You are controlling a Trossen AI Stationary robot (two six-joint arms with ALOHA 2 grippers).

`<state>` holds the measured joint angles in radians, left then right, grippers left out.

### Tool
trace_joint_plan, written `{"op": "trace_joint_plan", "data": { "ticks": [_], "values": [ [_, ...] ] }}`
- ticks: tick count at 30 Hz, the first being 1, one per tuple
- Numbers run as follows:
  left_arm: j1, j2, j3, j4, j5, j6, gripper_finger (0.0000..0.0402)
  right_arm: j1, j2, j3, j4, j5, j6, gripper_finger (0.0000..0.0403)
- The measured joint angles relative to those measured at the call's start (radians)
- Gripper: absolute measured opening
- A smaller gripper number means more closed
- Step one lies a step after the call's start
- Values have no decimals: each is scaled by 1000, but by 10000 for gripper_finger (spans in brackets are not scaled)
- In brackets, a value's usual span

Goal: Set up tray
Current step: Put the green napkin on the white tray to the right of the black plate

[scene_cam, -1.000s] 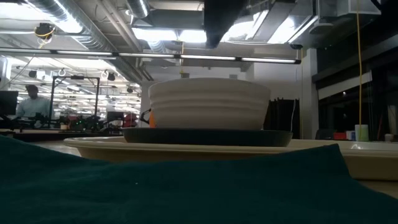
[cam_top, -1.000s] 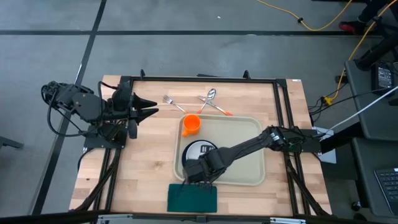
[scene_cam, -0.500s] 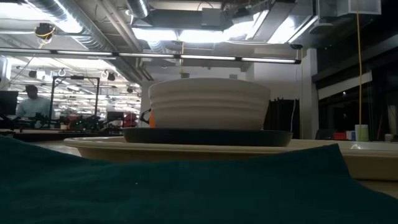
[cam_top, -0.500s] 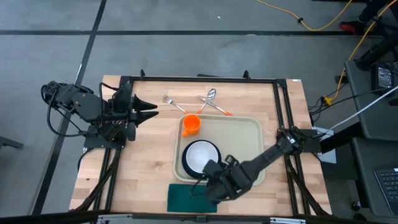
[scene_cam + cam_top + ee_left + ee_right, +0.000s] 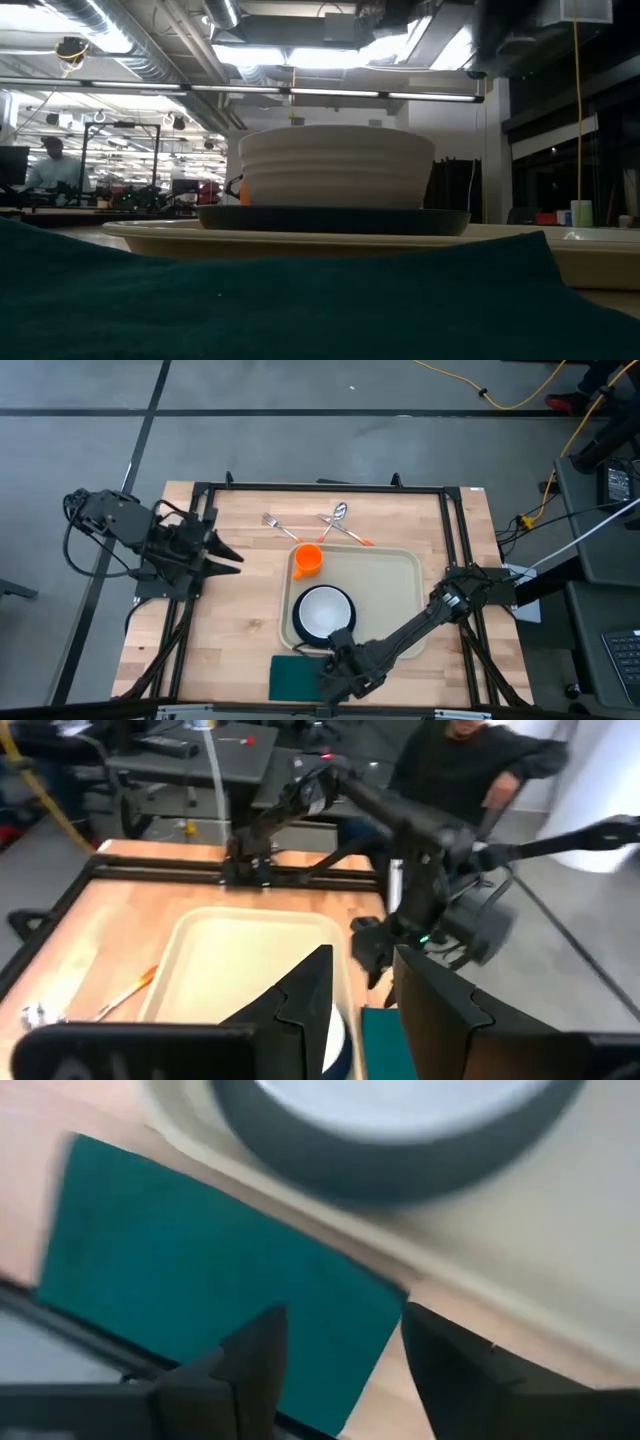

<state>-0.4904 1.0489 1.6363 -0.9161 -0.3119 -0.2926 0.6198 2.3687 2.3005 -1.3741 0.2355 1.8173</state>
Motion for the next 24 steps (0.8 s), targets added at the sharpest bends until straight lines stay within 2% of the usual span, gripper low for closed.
{"op": "trace_joint_plan", "data": {
  "ticks": [5,9,14,24],
  "values": [
    [0,-38,0,0,27,41,102,29,37,1,25,-29,173,266],
    [0,-71,0,0,26,48,102,48,80,-2,31,-56,231,301],
    [0,-93,0,0,23,52,102,48,110,-7,89,-64,240,299],
    [0,-98,0,0,25,42,102,42,110,-165,226,-112,247,288]
  ]
}}
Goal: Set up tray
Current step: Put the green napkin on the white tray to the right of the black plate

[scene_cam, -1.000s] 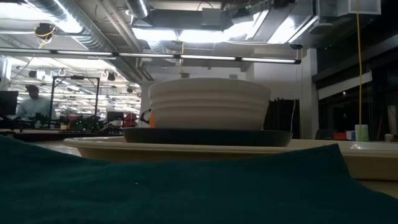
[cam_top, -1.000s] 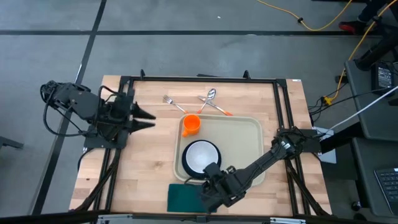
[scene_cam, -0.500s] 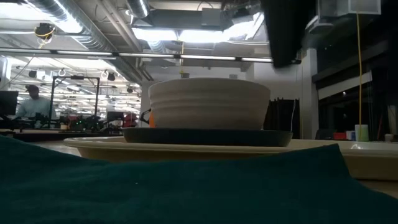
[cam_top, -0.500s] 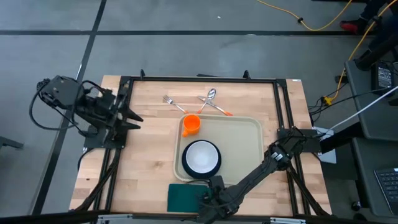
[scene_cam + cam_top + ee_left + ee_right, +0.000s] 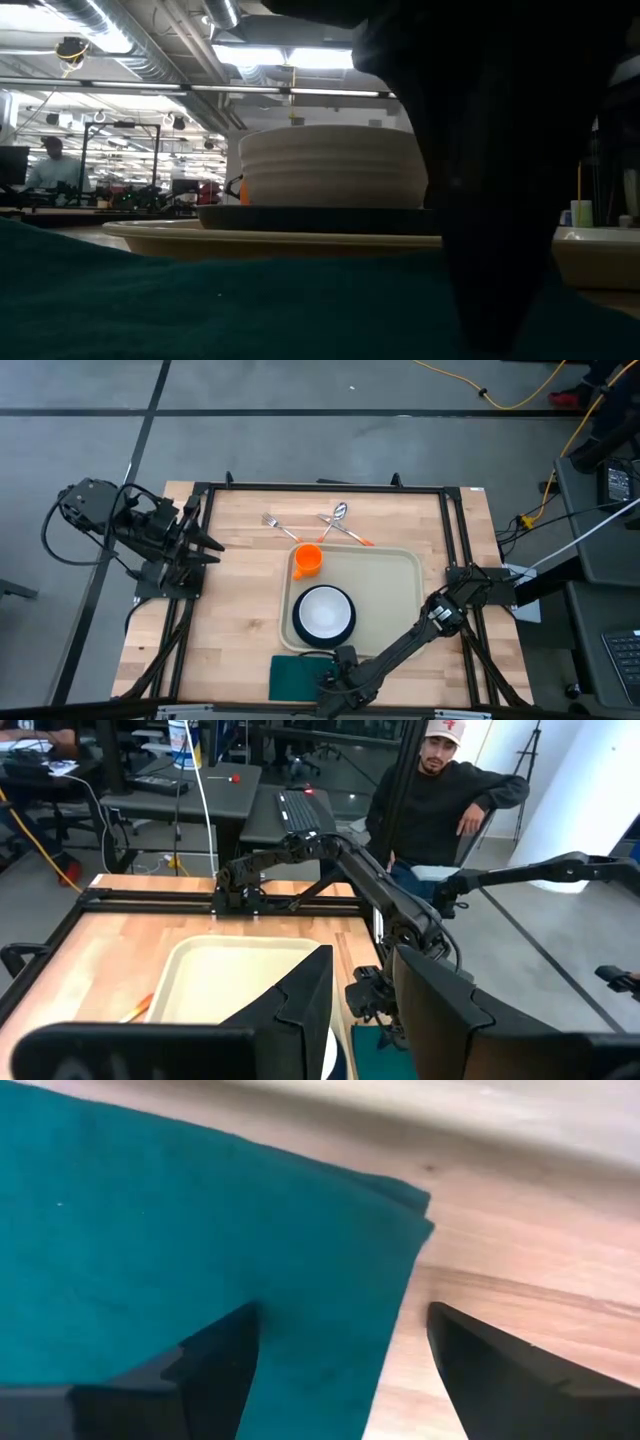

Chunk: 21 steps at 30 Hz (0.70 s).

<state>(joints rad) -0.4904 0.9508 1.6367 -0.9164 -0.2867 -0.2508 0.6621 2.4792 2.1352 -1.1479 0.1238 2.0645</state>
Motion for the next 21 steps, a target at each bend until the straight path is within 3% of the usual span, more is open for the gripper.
{"op": "trace_joint_plan", "data": {
  "ticks": [14,21],
  "values": [
    [0,0,0,8,-10,2,102,-3,-10,-75,144,-1,-8,284],
    [0,0,0,25,-11,3,102,-3,-9,-77,145,3,-8,230]
  ]
}}
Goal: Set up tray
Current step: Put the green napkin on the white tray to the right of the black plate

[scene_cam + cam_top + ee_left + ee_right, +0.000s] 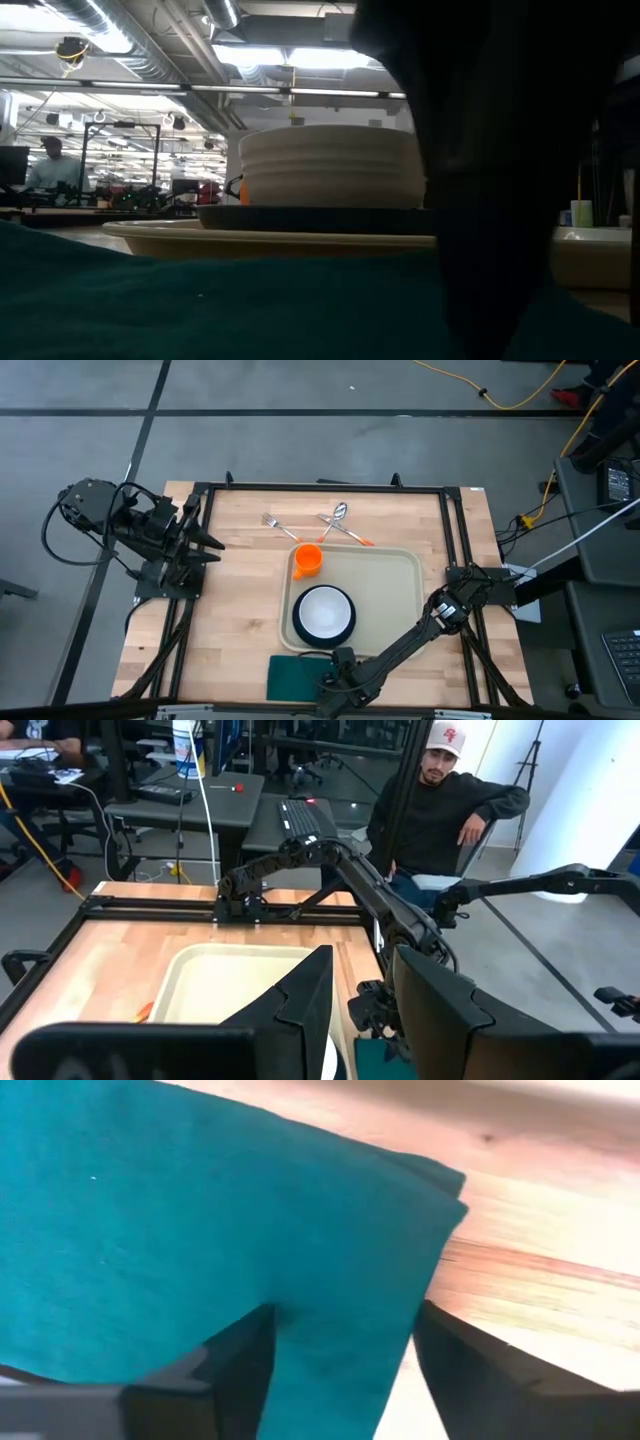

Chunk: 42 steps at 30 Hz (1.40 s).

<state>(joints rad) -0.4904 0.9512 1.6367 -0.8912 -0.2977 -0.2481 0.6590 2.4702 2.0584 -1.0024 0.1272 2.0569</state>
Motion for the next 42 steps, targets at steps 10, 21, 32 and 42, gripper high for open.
{"op": "trace_joint_plan", "data": {
  "ticks": [10,21,32,42],
  "values": [
    [0,0,0,1,0,0,102,1,1,-1,-31,-1,7,101],
    [0,0,0,1,0,0,102,0,3,0,-34,6,6,10],
    [0,0,0,1,0,26,102,2,14,100,-165,2,-26,7],
    [0,0,0,1,2,53,102,56,-40,270,-456,-50,-24,6]
  ]
}}
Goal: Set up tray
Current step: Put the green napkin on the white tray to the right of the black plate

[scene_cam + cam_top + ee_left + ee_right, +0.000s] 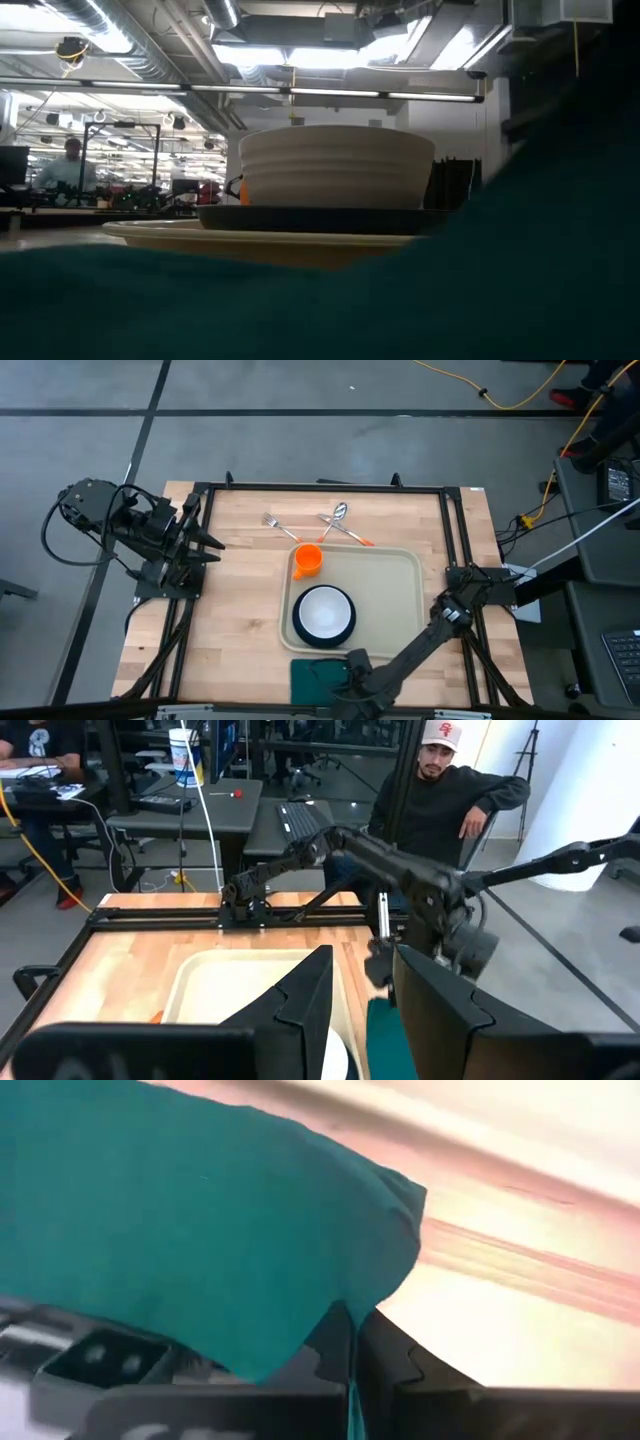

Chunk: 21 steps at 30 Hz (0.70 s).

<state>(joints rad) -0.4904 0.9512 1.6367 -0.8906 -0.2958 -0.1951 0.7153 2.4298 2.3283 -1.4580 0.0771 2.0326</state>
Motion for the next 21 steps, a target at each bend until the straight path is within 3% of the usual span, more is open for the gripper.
{"op": "trace_joint_plan", "data": {
  "ticks": [12,21],
  "values": [
    [0,0,0,1,0,11,102,46,-118,18,-115,-43,-49,6],
    [0,0,0,0,-62,-3,102,46,-233,25,-112,65,-426,6]
  ]
}}
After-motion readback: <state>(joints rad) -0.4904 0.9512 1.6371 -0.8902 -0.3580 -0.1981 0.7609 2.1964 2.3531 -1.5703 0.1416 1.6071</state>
